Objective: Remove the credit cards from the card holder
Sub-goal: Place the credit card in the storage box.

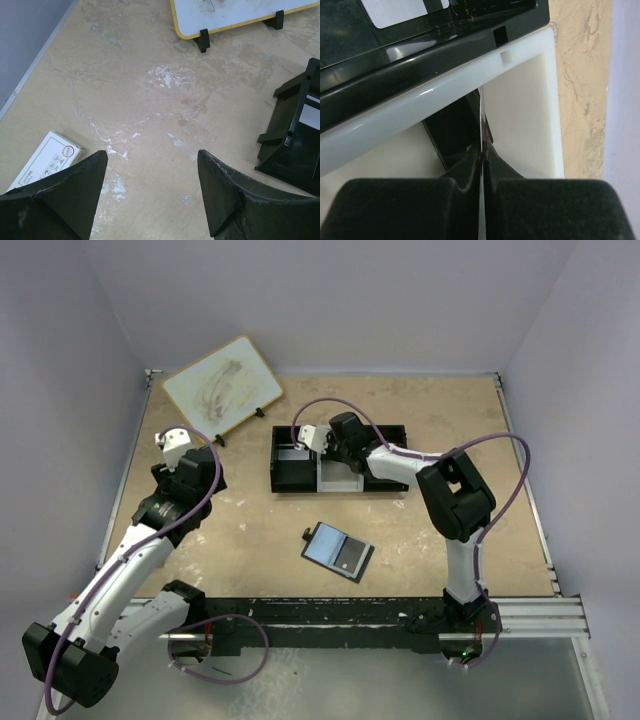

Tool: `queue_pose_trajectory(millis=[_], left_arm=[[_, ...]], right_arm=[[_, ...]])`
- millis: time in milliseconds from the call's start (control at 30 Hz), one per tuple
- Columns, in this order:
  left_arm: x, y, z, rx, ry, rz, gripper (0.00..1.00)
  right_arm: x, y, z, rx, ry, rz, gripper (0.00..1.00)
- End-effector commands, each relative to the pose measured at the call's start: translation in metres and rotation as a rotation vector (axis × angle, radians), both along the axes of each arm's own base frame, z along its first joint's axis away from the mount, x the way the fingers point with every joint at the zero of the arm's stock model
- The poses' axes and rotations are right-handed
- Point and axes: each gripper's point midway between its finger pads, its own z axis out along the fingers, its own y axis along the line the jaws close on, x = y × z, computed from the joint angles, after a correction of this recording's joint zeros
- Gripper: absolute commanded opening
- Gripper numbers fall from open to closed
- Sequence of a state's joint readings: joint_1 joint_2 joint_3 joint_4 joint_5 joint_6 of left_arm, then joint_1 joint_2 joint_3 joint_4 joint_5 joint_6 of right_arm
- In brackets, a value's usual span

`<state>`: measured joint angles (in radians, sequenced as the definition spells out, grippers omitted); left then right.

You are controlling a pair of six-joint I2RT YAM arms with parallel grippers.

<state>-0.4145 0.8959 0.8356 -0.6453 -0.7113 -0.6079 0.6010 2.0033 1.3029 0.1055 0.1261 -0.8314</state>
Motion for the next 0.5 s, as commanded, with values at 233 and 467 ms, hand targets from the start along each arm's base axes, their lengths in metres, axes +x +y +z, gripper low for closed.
queue_pose_trajectory(millis=[233,467], left_arm=[[0.003,0.003,0.007,0.01,-0.03,0.009,0.7],[0.004,0.002,0.005,0.013,-0.022,0.004,0.7]], right_arm=[[0.005,0.007,0.01,0.002,-0.009,0.039,0.18],[0.004,0.013,0.01,0.046,0.027,0.026,0.28]])
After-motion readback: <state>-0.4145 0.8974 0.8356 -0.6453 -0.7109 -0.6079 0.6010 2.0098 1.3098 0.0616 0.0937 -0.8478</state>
